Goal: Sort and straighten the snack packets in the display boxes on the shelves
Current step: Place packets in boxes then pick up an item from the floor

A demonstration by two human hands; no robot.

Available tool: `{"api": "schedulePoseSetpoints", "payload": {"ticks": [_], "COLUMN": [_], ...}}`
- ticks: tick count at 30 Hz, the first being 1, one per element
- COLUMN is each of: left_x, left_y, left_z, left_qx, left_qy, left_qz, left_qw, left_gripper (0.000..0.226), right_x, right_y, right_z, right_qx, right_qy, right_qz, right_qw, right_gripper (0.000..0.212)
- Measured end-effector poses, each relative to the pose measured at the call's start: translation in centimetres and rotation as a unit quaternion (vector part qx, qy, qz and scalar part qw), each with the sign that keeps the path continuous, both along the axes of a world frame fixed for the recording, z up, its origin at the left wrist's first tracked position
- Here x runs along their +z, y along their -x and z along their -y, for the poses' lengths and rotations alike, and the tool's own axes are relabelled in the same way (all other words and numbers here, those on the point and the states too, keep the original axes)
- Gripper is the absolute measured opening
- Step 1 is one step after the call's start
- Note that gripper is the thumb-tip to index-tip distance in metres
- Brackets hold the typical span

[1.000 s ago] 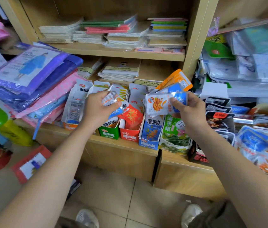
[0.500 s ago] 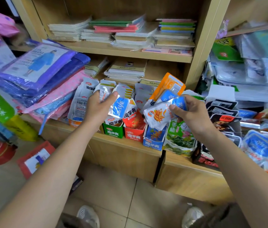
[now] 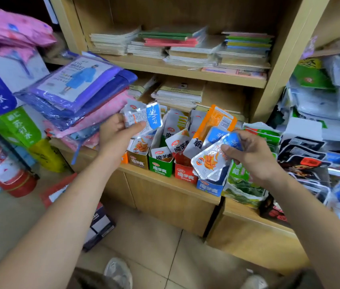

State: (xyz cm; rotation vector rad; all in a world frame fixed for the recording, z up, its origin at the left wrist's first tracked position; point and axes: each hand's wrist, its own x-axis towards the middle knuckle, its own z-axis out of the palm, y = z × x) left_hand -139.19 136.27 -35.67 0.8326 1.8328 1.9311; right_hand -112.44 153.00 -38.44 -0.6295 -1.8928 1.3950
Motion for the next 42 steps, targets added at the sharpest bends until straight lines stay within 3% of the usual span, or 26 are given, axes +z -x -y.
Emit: {"api": "schedulePoseSetpoints", "payload": {"ticks": [7, 13, 17, 20, 24, 28, 30, 33, 38, 40, 42], "left_x": [-1.7, -0.7, -0.4, -0.3, -0.5, -0.4, -0.4, -0.7, -2.1, -3.2, -4.7], "left_y": [2.7, 1.5, -1.9, -5.4, -10.8, -16.6, -19.7, -24.1, -29.9, -31.0, -31.9], "left_z": [2.8, 1.3, -1.0, -2.8, -5.4, -7.4, -7.9, -8.7, -10.5, -11.6, -12.4], "left_qx": [0.016, -0.052, -0.110, -0.179, -0.249, -0.306, -0.330, -0.336, -0.376, -0.378, -0.370], "left_qy": [0.052, 0.040, 0.036, 0.038, 0.032, 0.028, 0.031, -0.002, -0.030, -0.052, -0.068], "left_qz": [0.069, 0.105, 0.080, 0.045, 0.018, 0.014, -0.034, -0.162, -0.327, -0.443, -0.564], "left_qw": [0.996, 0.992, 0.990, 0.982, 0.968, 0.951, 0.943, 0.928, 0.866, 0.811, 0.735], "left_gripper": [0.021, 0.013, 0.031, 0.010, 0.059, 0.022, 0.006, 0.014, 0.018, 0.023, 0.030], "right_x": [-0.1, 1.2, 2.8, 4.1, 4.6, 4.6, 4.6, 4.5, 4.3, 4.2, 4.2], "right_y": [3.0, 0.6, -3.2, -6.8, -12.8, -18.3, -20.8, -23.9, -27.5, -28.2, -28.5], "right_z": [1.4, 1.6, 0.9, 0.2, -1.1, -1.9, -2.1, -2.4, -2.9, -3.1, -3.4], "right_qx": [-0.012, -0.112, -0.181, -0.240, -0.321, -0.372, -0.391, -0.410, -0.436, -0.444, -0.446], "right_qy": [-0.012, -0.055, -0.083, -0.095, -0.080, -0.054, -0.059, -0.052, -0.029, -0.026, -0.024], "right_qz": [0.002, -0.023, -0.050, -0.073, -0.100, -0.122, -0.120, -0.103, -0.083, -0.084, -0.080], "right_qw": [1.000, 0.992, 0.979, 0.963, 0.938, 0.919, 0.910, 0.905, 0.896, 0.892, 0.891], "right_gripper": [0.011, 0.012, 0.013, 0.011, 0.009, 0.009, 0.013, 0.014, 0.016, 0.015, 0.013]}}
